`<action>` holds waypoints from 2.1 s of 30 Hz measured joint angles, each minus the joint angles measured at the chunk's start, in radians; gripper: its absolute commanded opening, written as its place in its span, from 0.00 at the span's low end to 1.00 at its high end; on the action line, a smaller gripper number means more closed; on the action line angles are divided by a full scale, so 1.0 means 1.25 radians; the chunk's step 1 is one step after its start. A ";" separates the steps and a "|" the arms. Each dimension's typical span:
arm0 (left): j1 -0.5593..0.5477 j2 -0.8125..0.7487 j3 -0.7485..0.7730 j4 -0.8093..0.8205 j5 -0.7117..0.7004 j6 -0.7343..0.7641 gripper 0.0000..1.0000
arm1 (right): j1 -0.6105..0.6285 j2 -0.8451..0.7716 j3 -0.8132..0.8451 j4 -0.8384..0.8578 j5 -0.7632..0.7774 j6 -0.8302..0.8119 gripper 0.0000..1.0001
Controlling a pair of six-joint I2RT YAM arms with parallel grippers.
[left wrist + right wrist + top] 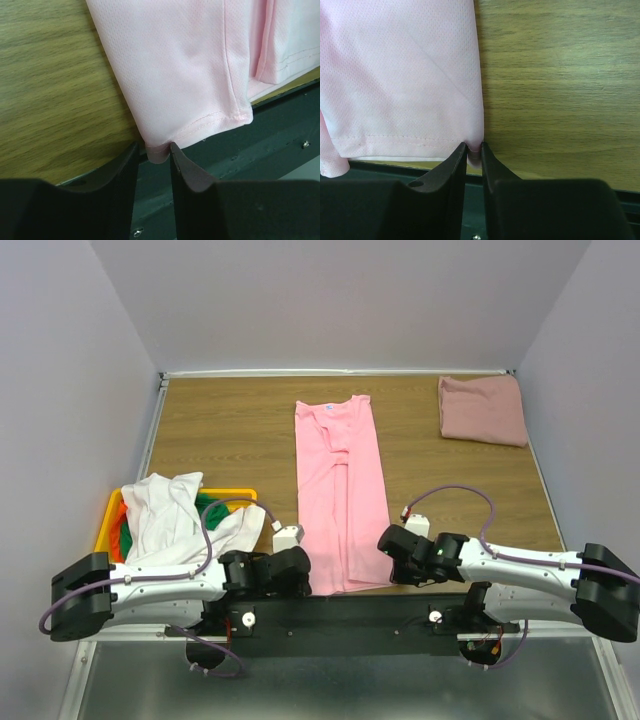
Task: Fold and stack the t-shirts
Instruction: Fold the tshirt
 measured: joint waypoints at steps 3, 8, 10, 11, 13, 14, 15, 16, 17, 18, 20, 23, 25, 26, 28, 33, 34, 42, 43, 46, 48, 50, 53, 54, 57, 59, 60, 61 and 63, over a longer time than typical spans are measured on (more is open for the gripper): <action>0.000 0.017 0.005 0.002 -0.002 0.000 0.30 | 0.000 -0.002 -0.002 0.002 0.000 0.000 0.24; 0.000 0.027 0.013 0.003 -0.007 0.001 0.19 | 0.000 -0.004 -0.004 0.005 0.000 -0.001 0.18; 0.000 0.027 0.013 0.007 -0.009 -0.001 0.12 | 0.000 -0.005 -0.005 0.008 0.000 -0.002 0.16; 0.000 0.027 0.013 0.011 -0.009 -0.002 0.09 | 0.000 -0.007 -0.005 0.009 0.000 -0.002 0.16; 0.000 0.025 0.012 0.028 -0.009 -0.002 0.01 | 0.000 -0.010 -0.006 0.009 0.000 -0.002 0.13; 0.000 0.023 0.009 0.045 -0.009 -0.004 0.00 | 0.000 -0.010 -0.006 0.009 0.000 -0.002 0.12; 0.000 0.023 0.003 0.068 -0.008 -0.004 0.00 | 0.000 -0.010 -0.006 0.009 0.000 -0.002 0.09; 0.000 0.023 -0.002 0.084 -0.008 -0.006 0.00 | 0.000 -0.010 -0.006 0.009 0.000 -0.002 0.06; 0.000 0.025 -0.005 0.092 -0.008 -0.006 0.00 | 0.000 -0.011 -0.006 0.009 0.000 -0.003 0.03; 0.000 0.028 -0.006 0.098 -0.008 -0.007 0.00 | 0.000 -0.012 -0.006 0.009 0.000 -0.005 0.00; 0.000 0.034 -0.006 0.105 -0.008 -0.007 0.00 | 0.000 -0.014 -0.006 0.009 0.000 -0.007 0.00; 0.000 0.041 0.000 0.110 -0.015 -0.006 0.00 | 0.000 -0.020 -0.006 0.008 0.001 -0.008 0.00; 0.000 0.045 0.009 0.109 -0.026 -0.007 0.00 | 0.000 -0.029 -0.006 0.008 0.003 -0.008 0.00; 0.000 0.046 0.013 0.110 -0.030 -0.007 0.00 | 0.000 -0.033 -0.006 0.008 0.006 -0.009 0.00; 0.000 0.047 0.022 0.110 -0.040 -0.013 0.00 | 0.000 -0.037 -0.005 0.008 0.011 -0.009 0.00; -0.001 0.038 0.026 0.106 -0.057 -0.024 0.00 | 0.000 -0.034 0.004 0.006 0.020 -0.018 0.01; -0.001 0.031 0.026 0.102 -0.063 -0.027 0.00 | 0.000 -0.032 0.010 0.001 0.025 -0.021 0.00; -0.001 -0.012 0.026 0.096 -0.099 -0.037 0.00 | 0.000 0.005 0.085 -0.007 0.074 -0.045 0.00; -0.001 -0.012 0.026 0.097 -0.103 -0.036 0.00 | 0.000 0.012 0.096 -0.007 0.081 -0.049 0.00; -0.001 -0.011 0.027 0.097 -0.119 -0.035 0.00 | 0.001 0.032 0.124 -0.007 0.101 -0.059 0.00; 0.000 0.000 0.032 0.099 -0.131 -0.031 0.00 | 0.002 0.049 0.144 -0.013 0.118 -0.069 0.00; 0.006 0.017 0.042 0.104 -0.140 -0.020 0.00 | 0.002 0.062 0.161 -0.014 0.137 -0.078 0.00; 0.023 0.035 0.054 0.112 -0.151 -0.002 0.00 | 0.002 0.076 0.182 -0.017 0.167 -0.087 0.00; 0.032 0.040 0.056 0.118 -0.156 0.003 0.00 | 0.002 0.083 0.190 -0.017 0.181 -0.092 0.00; 0.057 0.041 0.056 0.131 -0.165 0.024 0.00 | 0.002 0.120 0.214 -0.018 0.223 -0.099 0.00; 0.081 0.041 0.056 0.149 -0.167 0.041 0.00 | 0.002 0.146 0.229 -0.018 0.247 -0.106 0.00; 0.099 0.041 0.055 0.165 -0.167 0.053 0.00 | 0.001 0.157 0.235 -0.019 0.257 -0.108 0.00; 0.116 0.041 0.053 0.182 -0.167 0.064 0.00 | -0.001 0.173 0.243 -0.020 0.270 -0.111 0.00; 0.146 0.044 0.050 0.213 -0.166 0.089 0.00 | -0.008 0.209 0.262 -0.020 0.303 -0.114 0.00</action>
